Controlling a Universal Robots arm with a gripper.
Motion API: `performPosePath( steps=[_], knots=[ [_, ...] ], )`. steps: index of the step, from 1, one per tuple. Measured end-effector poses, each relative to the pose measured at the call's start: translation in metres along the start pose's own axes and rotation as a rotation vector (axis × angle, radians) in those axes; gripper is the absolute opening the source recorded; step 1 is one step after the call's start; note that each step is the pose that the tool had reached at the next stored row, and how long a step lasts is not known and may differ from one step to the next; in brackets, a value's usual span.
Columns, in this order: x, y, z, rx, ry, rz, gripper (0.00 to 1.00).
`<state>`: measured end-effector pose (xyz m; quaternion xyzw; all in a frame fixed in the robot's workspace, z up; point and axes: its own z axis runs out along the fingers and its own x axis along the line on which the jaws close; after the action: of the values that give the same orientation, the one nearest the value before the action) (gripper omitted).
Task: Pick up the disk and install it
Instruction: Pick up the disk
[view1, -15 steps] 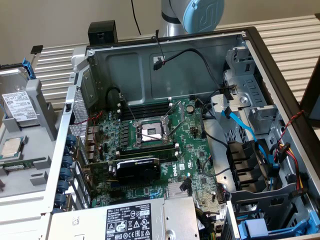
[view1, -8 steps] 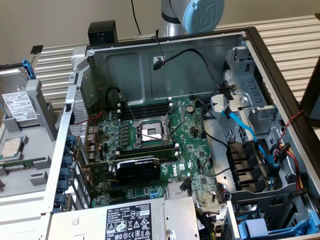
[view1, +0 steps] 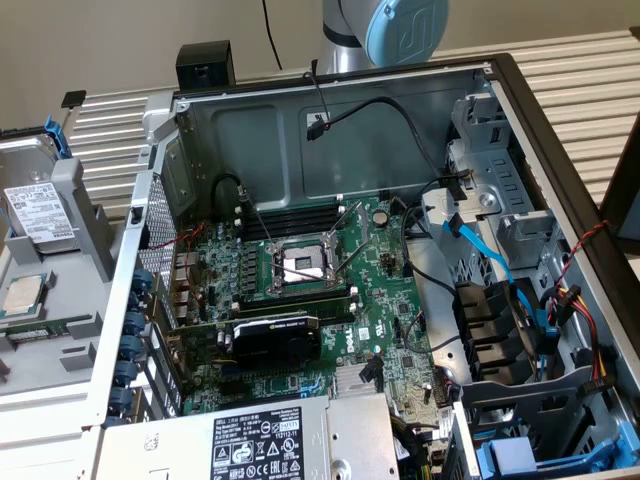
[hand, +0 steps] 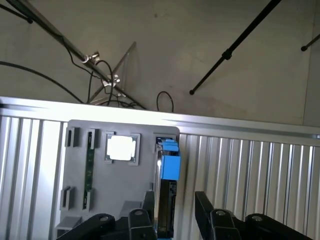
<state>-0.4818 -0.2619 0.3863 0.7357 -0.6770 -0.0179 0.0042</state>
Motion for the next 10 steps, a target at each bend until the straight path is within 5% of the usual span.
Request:
performPosePath(
  steps=[3, 10],
  knots=[
    [0.0000, 0.0000, 0.0002, 0.0000, 0.0000, 0.000, 0.60],
    [0.0001, 0.0005, 0.0075, 0.0003, 0.0030, 0.000, 0.60]
  ],
)
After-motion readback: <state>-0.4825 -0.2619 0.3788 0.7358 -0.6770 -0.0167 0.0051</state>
